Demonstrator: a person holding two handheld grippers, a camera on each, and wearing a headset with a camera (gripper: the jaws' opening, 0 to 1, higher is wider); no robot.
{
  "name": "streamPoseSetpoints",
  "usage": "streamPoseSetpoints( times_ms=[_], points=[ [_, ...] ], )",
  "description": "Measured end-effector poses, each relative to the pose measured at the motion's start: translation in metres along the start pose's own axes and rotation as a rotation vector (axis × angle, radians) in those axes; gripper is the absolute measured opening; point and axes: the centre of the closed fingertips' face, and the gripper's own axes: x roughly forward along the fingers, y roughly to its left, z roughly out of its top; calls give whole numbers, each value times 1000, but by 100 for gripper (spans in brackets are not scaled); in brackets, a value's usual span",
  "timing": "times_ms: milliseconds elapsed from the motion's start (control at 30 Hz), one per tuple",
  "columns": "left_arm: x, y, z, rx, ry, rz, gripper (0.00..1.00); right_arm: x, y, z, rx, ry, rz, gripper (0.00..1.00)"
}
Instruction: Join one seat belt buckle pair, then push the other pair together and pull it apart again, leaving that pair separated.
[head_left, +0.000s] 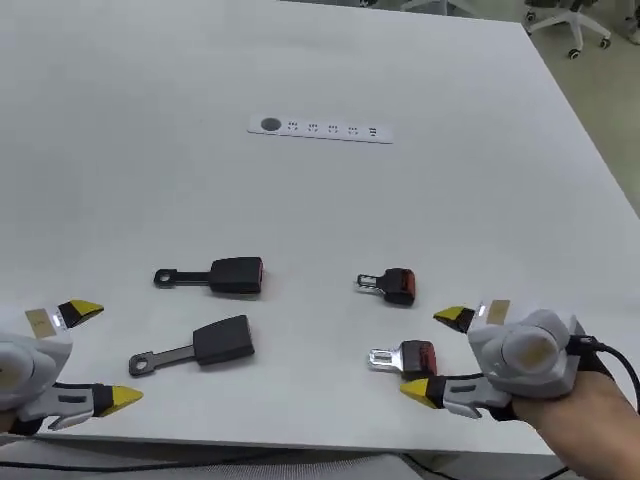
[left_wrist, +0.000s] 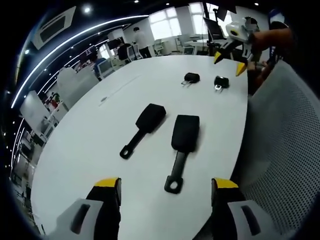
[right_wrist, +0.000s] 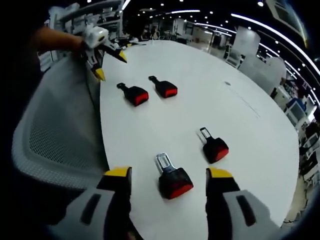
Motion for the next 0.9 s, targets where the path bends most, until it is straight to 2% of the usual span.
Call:
streamPoseSetpoints(
  times_ms=[33, 133, 267, 333, 367, 400, 467, 500, 600, 700, 800, 900],
  points=[
    [2, 0, 2, 4, -3, 0, 78, 1, 0, 0, -13, 0, 1, 55],
    [8, 0, 9, -6, -11, -14, 75, 4, 1, -2, -74, 18, 15, 50],
    [21, -4, 18, 53, -5, -46, 67, 9, 3, -5, -120, 30, 40, 44],
    [28, -4, 23, 45, -18, -48, 65, 13, 4, -8, -146, 41, 59, 43],
    [34, -9, 25, 6, -27, -68, 65, 16, 4, -12, -155, 60, 61, 43],
    [38, -13, 24, -7, -20, -87, 64, 18, 3, -14, -162, 69, 64, 43],
    [44, -18, 27, 53, -12, -104, 62, 21, 2, -15, -187, 71, 70, 42],
    [48, -19, 31, 78, -16, -106, 61, 22, 1, -16, -189, 73, 72, 40],
    [55, -19, 36, 75, -16, -112, 60, 27, -2, -22, -197, 90, 87, 34],
    [70, -18, 37, 76, -16, -133, 57, 31, -6, -24, -200, 107, 94, 34],
    [78, -22, 41, 91, -8, -148, 52, 34, -11, -25, -192, 113, 102, 34],
    [83, -24, 42, 99, -4, -160, 52, 35, -15, -30, -193, 138, 114, 34]
  ],
)
